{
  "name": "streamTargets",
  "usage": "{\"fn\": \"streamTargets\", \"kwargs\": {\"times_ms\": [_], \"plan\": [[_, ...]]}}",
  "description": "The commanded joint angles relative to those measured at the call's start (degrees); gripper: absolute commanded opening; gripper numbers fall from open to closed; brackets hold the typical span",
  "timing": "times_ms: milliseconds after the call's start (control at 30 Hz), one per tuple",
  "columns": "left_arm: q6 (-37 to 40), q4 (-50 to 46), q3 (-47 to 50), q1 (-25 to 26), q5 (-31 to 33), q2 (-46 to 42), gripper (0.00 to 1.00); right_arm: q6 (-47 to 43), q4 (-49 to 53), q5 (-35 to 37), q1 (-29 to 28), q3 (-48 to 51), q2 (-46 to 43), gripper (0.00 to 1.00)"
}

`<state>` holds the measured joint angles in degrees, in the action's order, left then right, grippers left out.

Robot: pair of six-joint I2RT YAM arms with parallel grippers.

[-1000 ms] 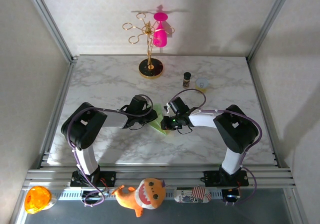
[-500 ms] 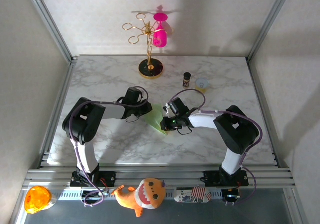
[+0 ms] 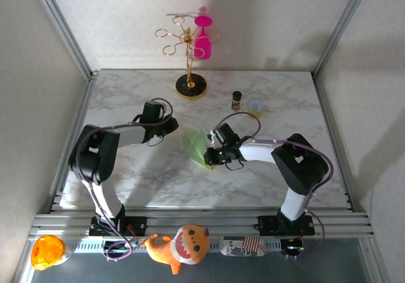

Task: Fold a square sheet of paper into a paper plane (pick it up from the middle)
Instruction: Fourth fold the wing at the center of the table.

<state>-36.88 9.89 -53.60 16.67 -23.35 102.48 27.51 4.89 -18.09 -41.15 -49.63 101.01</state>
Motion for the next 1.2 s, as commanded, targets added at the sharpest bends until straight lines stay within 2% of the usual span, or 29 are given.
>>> {"fn": "streamTargets", "kwargs": {"times_ms": [0,200,300,433,633,900,1000,1167], "plan": [[-3.5,2.9,3.4,3.3,-2.4,-5.9,0.12,-1.8,12.0,6.0,0.0,2.2,2.5,0.14],[-7.2,6.4,4.6,10.5,-3.6,-3.5,0.12,-2.3,12.0,5.4,0.0,2.0,2.9,0.14],[-7.5,6.5,3.7,12.1,-2.6,-0.7,0.12,-2.3,11.6,4.8,0.1,2.0,2.8,0.14],[-8.2,6.3,3.3,12.4,-1.5,2.6,0.10,-2.3,10.5,3.5,0.3,2.2,2.0,0.14],[-7.9,2.9,2.8,12.3,4.2,4.6,0.05,-2.5,8.6,0.8,0.8,2.3,0.0,0.14],[-8.7,1.9,4.3,12.3,5.8,5.2,0.01,0.8,-0.5,-5.5,1.1,-2.8,-5.6,0.15],[-8.6,1.7,4.2,12.3,5.9,5.3,0.01,3.1,-3.1,-6.3,1.1,-4.1,-4.5,0.14],[-8.7,1.8,4.6,12.3,5.8,5.3,0.01,5.1,-2.9,-6.3,1.1,-7.3,0.7,0.07]]}}
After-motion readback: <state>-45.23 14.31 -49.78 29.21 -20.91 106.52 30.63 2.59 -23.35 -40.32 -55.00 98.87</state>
